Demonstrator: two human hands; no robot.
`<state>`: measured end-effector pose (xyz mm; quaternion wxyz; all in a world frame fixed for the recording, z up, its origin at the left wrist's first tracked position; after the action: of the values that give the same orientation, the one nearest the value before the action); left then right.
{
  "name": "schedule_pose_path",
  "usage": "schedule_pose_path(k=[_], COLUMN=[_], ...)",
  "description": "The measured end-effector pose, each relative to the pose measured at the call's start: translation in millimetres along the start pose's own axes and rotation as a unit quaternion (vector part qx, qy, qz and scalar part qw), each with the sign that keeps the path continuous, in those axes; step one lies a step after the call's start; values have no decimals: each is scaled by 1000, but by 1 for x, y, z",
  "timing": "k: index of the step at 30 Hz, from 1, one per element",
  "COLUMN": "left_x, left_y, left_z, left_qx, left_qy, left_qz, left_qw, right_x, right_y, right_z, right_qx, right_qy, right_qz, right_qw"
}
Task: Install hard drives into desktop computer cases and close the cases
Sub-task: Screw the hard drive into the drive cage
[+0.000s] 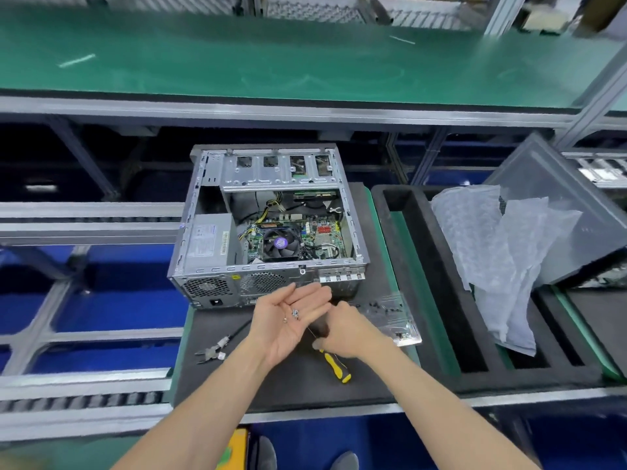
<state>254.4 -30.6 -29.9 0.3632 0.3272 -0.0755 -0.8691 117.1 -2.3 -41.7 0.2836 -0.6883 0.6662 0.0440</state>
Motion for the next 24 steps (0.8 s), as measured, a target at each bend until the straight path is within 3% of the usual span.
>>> schedule_pose_path(k=[7, 14, 18, 24], left_x=[-24, -36, -25, -5], left_y=[13, 48, 73, 81], left_z=[0, 34, 56, 82], left_qx=[-14, -47, -79, -110], left_qy=[-25, -41, -22, -59], left_qz=[17, 128, 179, 146], left_qw=[999, 990, 980, 981], right_x=[5, -26, -25, 4], right_y=[-14, -24, -31, -51], right_z=[22, -68, -119, -165], right_qx=[-42, 210, 307, 237], right_qy=[-24, 11, 86, 282], right_qz=[32, -51, -57, -120], right_qw=[998, 976, 946, 922])
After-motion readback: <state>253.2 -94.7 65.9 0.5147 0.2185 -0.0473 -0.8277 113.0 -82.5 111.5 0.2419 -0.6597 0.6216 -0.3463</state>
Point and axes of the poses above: each hand's wrist, its own x-axis towards the middle knuckle, its own z-axis out of the palm, y = z × x, the point moved 2 cm from there along x, towards the middle knuckle, and after that the axes turned 3 degrees about x, right-handed, at the moved point
